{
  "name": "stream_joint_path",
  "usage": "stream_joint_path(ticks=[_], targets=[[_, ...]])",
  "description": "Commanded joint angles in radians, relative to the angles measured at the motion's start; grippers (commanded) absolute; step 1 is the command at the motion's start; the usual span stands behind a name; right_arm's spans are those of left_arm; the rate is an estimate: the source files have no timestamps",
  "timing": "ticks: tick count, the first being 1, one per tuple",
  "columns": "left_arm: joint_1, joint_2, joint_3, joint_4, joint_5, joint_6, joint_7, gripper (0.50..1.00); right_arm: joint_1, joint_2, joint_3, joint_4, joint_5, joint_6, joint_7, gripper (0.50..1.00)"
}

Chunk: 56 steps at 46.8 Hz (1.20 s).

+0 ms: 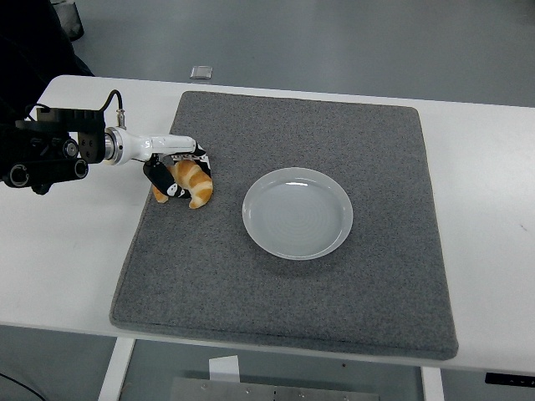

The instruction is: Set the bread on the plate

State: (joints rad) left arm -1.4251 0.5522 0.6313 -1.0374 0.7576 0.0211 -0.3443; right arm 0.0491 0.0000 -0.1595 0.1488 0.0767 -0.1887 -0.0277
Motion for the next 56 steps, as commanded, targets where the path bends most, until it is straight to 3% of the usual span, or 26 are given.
stream_joint_path(ticks=[1,26,38,56], targets=[[0.000,0.000,-0.001,0.008,0.012,0.000,-0.001,0.500,0.000,0.000,0.000,0.000,0.000,0.000,0.000,0.952],[-0.026,-0.001,-0.030,0.005,-0.003,0.036,-0.019,0.500,0.000,0.000,0.000,0.000,0.000,0.000,0.000,0.952],[-0.138,0.025,-0.053,-0.041,-0.006,0.027,-0.028,0.500,0.000,0.000,0.000,0.000,0.000,0.000,0.000,0.952],[-0.297,0.065,-0.140,-0.041,0.008,-0.046,-0.028,0.500,0.000,0.000,0.000,0.000,0.000,-0.002,0.000,0.952]])
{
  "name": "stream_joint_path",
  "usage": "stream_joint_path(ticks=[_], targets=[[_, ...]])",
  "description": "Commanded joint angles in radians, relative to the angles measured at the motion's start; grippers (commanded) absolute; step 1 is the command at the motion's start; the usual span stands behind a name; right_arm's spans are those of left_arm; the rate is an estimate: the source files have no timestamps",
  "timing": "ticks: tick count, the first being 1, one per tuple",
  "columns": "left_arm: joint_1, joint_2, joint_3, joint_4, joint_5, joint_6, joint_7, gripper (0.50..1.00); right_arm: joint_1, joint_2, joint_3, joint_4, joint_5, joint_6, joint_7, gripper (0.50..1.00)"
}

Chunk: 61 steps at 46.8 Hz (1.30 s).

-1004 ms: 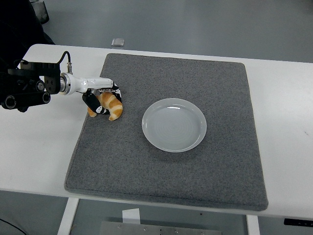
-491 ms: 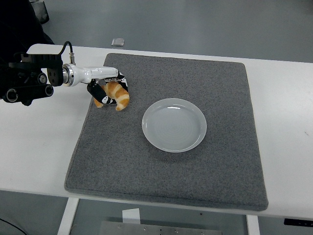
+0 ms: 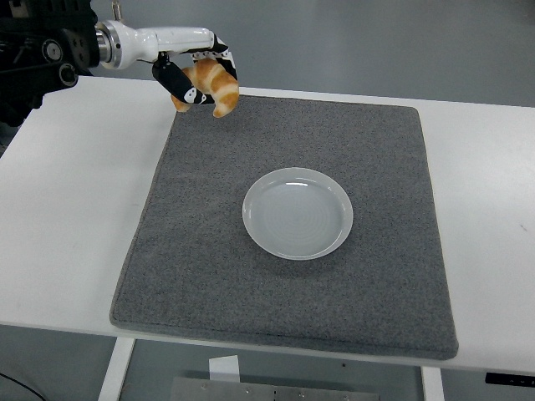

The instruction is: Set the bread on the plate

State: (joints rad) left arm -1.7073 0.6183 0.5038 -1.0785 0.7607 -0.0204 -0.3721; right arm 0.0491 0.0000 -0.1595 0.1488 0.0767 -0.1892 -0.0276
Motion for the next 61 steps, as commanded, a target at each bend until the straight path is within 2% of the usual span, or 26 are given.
stream_joint_path(ticks=[1,11,17,28,33,45,56,61], targets=[[-0.018,-0.002,-0.019,0.000,0.008,-0.006,-0.001,0.500,0.000,0.000,0.000,0.000,0.000,0.001,0.000,0.952],[-0.080,-0.014,-0.053,0.000,0.012,-0.029,-0.001,0.500,0.000,0.000,0.000,0.000,0.000,0.001,0.000,0.952],[-0.100,-0.018,-0.056,0.000,0.026,-0.027,-0.018,0.500,0.000,0.000,0.000,0.000,0.000,0.001,0.000,0.952],[-0.086,-0.095,-0.117,-0.003,0.068,-0.027,-0.031,0.500,0.000,0.000,0.000,0.000,0.000,0.001,0.000,0.952],[-0.081,-0.127,-0.129,0.000,0.075,-0.027,-0.054,0.500,0.000,0.000,0.000,0.000,0.000,-0.001,0.000,0.952],[0.006,-0.209,-0.197,0.002,0.161,-0.020,-0.088,0.500,0.000,0.000,0.000,0.000,0.000,-0.001,0.000,0.952],[0.083,-0.273,-0.222,0.006,0.232,-0.006,-0.093,0.500,0.000,0.000,0.000,0.000,0.000,0.001,0.000,0.954],[0.112,-0.293,-0.222,0.009,0.276,0.023,-0.093,0.500,0.000,0.000,0.000,0.000,0.000,-0.001,0.000,0.952]])
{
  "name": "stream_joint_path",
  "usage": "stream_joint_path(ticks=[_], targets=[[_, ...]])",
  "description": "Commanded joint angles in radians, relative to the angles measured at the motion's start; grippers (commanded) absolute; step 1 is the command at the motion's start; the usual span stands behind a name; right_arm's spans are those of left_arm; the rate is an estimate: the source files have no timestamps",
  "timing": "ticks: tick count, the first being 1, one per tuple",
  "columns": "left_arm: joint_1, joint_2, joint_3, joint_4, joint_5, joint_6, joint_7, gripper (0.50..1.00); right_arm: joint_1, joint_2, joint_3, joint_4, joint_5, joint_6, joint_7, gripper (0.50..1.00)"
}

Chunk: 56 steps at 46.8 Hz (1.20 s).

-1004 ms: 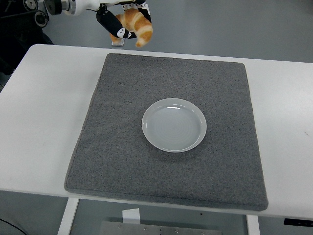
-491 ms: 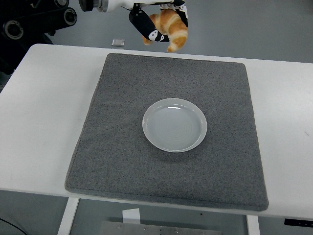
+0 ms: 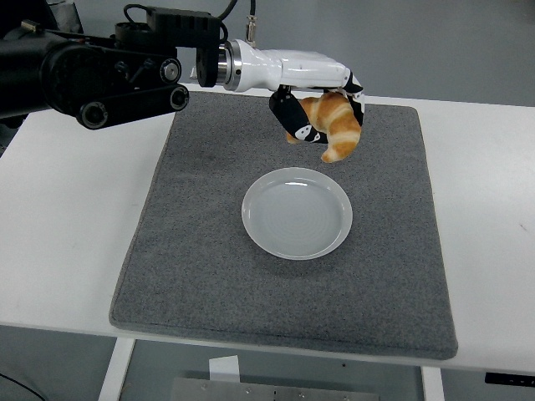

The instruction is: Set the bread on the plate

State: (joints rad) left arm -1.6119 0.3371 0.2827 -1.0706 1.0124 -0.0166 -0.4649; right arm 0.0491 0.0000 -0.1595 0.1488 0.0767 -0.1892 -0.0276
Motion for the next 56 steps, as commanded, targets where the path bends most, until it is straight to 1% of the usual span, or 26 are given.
stream_joint_path(ticks=[1,4,12,32,48,56], targets=[[0.023,-0.015,0.001,0.003,0.032,0.026,0.000,0.500,0.000,0.000,0.000,0.000,0.000,0.001,0.000,0.952],[0.040,-0.024,0.003,0.008,0.051,0.038,0.000,0.500,0.000,0.000,0.000,0.000,0.000,-0.001,0.000,0.954],[0.084,-0.032,0.007,0.015,0.061,0.044,0.000,0.500,0.000,0.000,0.000,0.000,0.000,0.001,0.000,0.952],[0.191,-0.067,0.018,0.070,0.109,0.044,0.005,0.500,0.000,0.000,0.000,0.000,0.000,-0.001,0.000,0.952],[0.245,-0.087,0.039,0.109,0.143,0.044,0.006,0.500,0.000,0.000,0.000,0.000,0.000,0.001,0.000,0.952],[0.254,-0.095,0.041,0.124,0.155,0.046,0.006,0.500,0.000,0.000,0.000,0.000,0.000,-0.001,0.000,0.952]])
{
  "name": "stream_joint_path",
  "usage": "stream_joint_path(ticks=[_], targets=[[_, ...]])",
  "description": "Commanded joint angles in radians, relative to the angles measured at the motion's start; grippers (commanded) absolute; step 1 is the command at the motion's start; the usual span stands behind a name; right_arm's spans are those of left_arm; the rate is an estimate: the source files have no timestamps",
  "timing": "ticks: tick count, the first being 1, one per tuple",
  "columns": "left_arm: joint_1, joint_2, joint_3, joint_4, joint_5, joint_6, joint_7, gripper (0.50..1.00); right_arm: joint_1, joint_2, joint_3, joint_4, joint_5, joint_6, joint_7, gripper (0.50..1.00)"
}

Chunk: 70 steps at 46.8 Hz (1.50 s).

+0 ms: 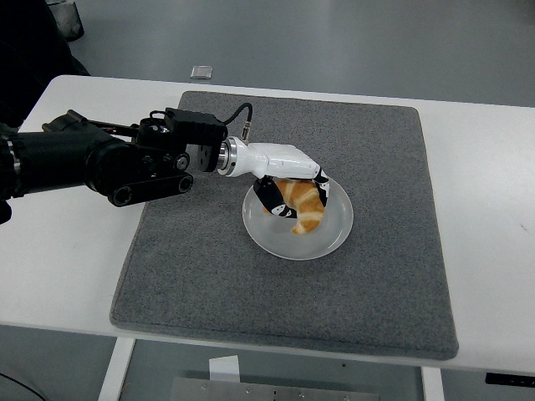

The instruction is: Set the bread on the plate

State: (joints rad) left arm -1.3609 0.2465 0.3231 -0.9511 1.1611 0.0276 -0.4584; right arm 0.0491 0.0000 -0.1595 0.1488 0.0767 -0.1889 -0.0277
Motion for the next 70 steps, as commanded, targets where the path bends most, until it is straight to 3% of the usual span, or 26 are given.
stream_joint_path(ticks=[1,45,46,54,57,60,70], targets=[[0.003,-0.004,0.001,0.005,0.008,0.000,0.000,0.500,0.000,0.000,0.000,0.000,0.000,0.000,0.000,0.952],[0.023,-0.015,0.007,0.009,0.009,0.005,0.004,0.500,0.000,0.000,0.000,0.000,0.000,0.000,0.000,0.952],[0.023,-0.015,0.007,0.009,0.008,0.005,0.003,0.522,0.000,0.000,0.000,0.000,0.000,0.000,0.000,0.952],[0.022,-0.015,0.004,0.006,-0.007,0.035,0.004,0.865,0.000,0.000,0.000,0.000,0.000,0.000,0.000,0.952],[0.022,-0.015,0.002,0.005,-0.012,0.037,0.004,0.945,0.000,0.000,0.000,0.000,0.000,-0.001,0.000,0.952],[0.022,-0.015,0.001,0.003,-0.014,0.035,0.004,0.986,0.000,0.000,0.000,0.000,0.000,0.000,0.000,0.952],[0.020,-0.015,-0.004,-0.003,-0.018,0.035,0.003,0.990,0.000,0.000,0.000,0.000,0.000,0.000,0.000,0.952]])
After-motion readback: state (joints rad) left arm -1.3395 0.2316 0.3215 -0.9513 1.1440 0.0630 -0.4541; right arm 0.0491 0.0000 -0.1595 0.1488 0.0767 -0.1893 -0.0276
